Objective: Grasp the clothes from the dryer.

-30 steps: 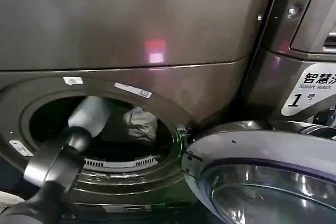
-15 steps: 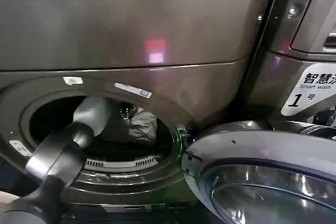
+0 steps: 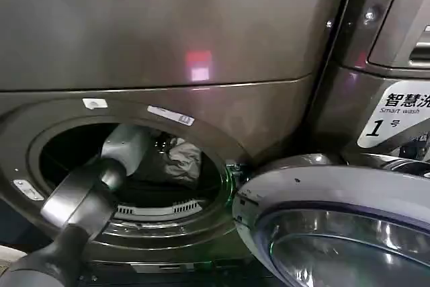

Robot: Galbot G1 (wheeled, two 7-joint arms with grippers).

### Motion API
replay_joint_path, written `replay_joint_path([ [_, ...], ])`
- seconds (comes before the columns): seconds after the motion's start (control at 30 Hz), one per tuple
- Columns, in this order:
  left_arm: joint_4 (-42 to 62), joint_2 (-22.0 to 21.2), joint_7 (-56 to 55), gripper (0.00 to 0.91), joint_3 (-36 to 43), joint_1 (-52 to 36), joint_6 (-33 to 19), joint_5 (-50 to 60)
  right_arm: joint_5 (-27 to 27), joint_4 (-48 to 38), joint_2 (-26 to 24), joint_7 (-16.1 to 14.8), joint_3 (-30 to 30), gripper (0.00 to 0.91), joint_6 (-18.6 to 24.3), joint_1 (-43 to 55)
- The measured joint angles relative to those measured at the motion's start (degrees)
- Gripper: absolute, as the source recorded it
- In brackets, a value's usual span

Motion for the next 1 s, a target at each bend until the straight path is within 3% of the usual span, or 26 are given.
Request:
replay_joint_path([
  [0.37,-4.8,1.4,-1.0,0.000,-6.3,1.6,0.3,-11.9,-0.1,0.0,0.2,0.0,-0.3,0.907,0.1,0.0],
  [0.73,-15.1,3.0,-11.4,0.000,-14.2,9.2,-1.5,-41.3,-0.8,-0.1,0.0,-0.4,-2.2,0.907,0.3,1.3],
  [1.0,-30.0,2.9,-23.8,0.000,-19.2,18.2,-1.9,-58.3,-0.8,-0.1,0.2,-0.4,-2.8,0.907,0.6,2.0],
])
